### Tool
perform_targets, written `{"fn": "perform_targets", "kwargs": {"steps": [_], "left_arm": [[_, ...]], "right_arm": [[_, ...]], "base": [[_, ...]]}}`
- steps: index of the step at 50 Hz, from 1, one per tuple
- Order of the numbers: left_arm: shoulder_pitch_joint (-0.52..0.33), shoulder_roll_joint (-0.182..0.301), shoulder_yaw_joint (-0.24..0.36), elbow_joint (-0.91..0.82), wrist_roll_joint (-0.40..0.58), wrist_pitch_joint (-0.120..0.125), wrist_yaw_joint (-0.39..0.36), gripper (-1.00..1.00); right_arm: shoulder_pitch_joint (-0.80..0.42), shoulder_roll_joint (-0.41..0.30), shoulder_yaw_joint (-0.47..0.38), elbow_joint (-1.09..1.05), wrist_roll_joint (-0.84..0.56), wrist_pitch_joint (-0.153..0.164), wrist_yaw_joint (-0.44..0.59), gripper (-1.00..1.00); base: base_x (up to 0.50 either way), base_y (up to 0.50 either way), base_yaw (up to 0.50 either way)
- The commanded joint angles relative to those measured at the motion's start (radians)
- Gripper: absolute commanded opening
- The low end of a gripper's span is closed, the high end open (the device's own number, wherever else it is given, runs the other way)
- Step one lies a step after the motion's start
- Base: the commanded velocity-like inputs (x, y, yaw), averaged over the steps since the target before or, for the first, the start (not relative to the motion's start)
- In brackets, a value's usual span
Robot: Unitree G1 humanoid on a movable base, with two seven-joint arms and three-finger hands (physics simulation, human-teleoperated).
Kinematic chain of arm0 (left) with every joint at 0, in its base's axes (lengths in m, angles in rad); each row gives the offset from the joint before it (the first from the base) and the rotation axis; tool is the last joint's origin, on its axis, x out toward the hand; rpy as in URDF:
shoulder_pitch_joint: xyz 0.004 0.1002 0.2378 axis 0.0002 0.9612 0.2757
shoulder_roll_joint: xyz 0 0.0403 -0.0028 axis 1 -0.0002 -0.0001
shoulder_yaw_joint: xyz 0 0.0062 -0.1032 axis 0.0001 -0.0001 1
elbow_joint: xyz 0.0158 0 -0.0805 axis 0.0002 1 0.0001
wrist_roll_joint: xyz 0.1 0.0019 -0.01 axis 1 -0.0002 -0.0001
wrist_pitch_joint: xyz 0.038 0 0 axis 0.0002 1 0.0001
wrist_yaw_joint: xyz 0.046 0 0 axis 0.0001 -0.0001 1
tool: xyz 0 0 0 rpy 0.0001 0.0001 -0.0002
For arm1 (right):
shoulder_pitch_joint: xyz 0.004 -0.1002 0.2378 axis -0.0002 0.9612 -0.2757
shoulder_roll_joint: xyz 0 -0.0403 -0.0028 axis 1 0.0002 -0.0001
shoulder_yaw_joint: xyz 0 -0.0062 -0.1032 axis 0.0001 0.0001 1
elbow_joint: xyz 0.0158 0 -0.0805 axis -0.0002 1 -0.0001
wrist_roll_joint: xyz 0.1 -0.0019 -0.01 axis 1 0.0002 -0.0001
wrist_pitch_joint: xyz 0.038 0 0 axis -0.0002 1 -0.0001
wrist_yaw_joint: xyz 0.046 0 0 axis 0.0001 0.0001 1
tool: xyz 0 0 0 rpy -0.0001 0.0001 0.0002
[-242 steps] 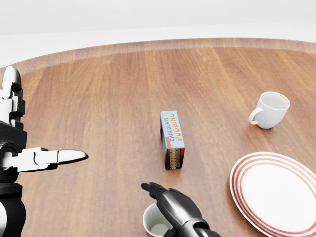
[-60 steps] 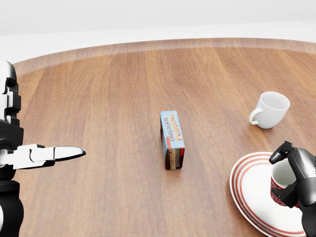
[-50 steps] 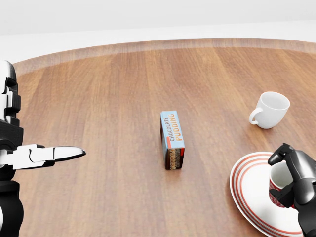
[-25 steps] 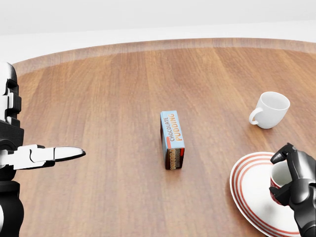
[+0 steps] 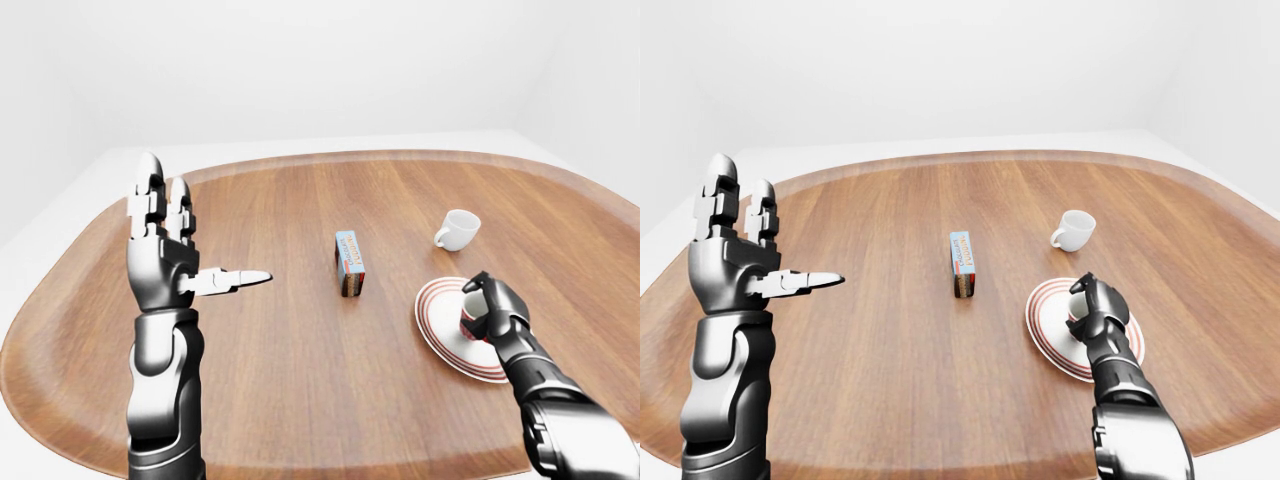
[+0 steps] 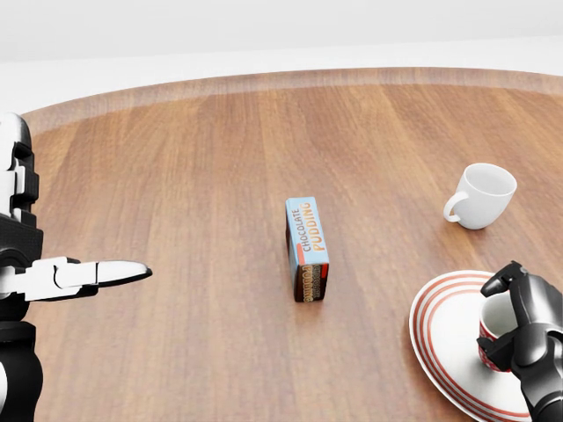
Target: Pick up the red mug and put it on the plate
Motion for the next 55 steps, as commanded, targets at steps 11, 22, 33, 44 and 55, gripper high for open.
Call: {"fn": "perform_targets", "kwargs": {"steps": [11, 22, 33, 44, 55], "left_arm": [[-0.003, 0.003, 0.002, 0.005, -0.001, 0.0, 0.001, 1.0], [-0.015, 0.007, 0.006, 0.023, 0.001, 0.0, 0.005, 1.0], [-0.019, 0.007, 0.003, 0.043, 0.007, 0.0, 0.01, 1.0], [-0.016, 0.007, 0.002, 0.039, 0.014, 0.0, 0.012, 1.0], [-0.017, 0.007, 0.004, 0.046, 0.013, 0.0, 0.012, 1.0]], "right_arm": [[-0.013, -0.002, 0.006, 0.02, 0.132, -0.017, -0.08, -1.0], [0.003, -0.004, 0.006, -0.018, 0.129, 0.0, -0.067, 1.0], [0.054, -0.003, -0.01, -0.12, 0.132, 0.048, -0.046, 1.0], [0.119, 0.017, -0.035, -0.352, 0.116, 0.105, 0.039, 1.0], [0.217, 0.092, -0.079, -0.958, -0.017, 0.105, 0.351, 1.0]], "base": [[0.0, 0.0, 0.0], [0.0, 0.0, 0.0], [0.0, 0.0, 0.0], [0.0, 0.0, 0.0], [0.0, 0.0, 0.0]]}}
